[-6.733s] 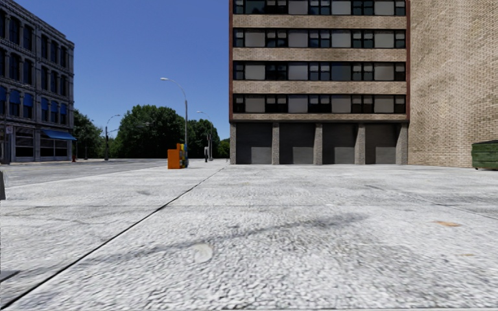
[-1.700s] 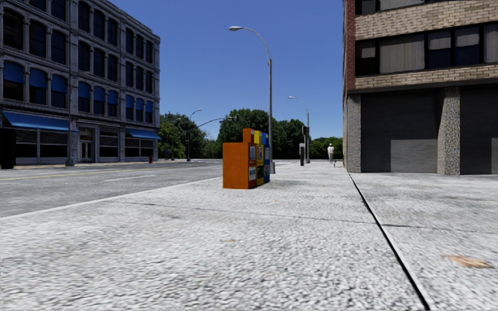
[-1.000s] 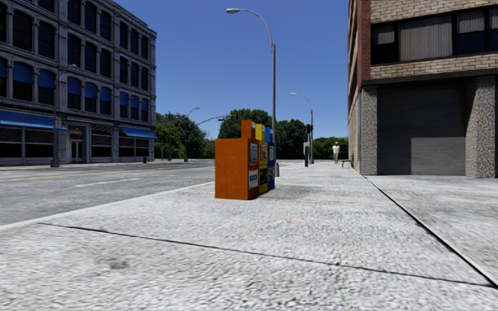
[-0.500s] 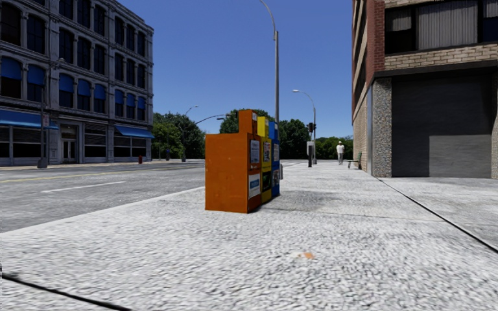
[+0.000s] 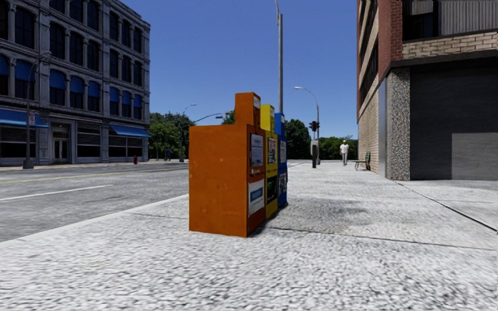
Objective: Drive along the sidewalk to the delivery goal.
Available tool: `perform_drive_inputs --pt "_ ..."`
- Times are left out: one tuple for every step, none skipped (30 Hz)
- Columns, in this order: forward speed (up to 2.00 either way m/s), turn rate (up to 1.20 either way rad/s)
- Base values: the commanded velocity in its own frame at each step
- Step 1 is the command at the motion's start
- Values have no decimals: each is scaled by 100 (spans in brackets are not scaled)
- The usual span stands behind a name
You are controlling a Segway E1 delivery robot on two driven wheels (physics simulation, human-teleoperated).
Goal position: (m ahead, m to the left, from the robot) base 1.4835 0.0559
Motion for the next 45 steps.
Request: perform_drive_inputs --pt "198 0" --pt "198 0" --pt "198 0" --pt "198 0" --pt "198 0" --pt "198 0" --pt "198 0" --pt "198 0" --pt "169 0" --pt "133 0" --pt "111 0" --pt "95 0" --pt "95 0" --pt "86 -12" --pt "75 -19" --pt "69 -22" --pt "64 -22" --pt "62 -22" --pt "62 -22" --pt "60 -22" --pt "56 -26" --pt "47 -27" --pt "35 -27" --pt "35 -27" --pt "14 0" --pt "0 0" --pt "0 0" --pt "0 0" --pt "0 0" --pt "0 0" --pt "0 0" --pt "0 0" --pt "0 0" --pt "0 0" --pt "0 0" --pt "0 0" --pt "0 0" --pt "0 0" --pt "0 0" --pt "0 0" --pt "0 0" --pt "0 0" --pt "0 0" --pt "0 0" --pt "0 0"
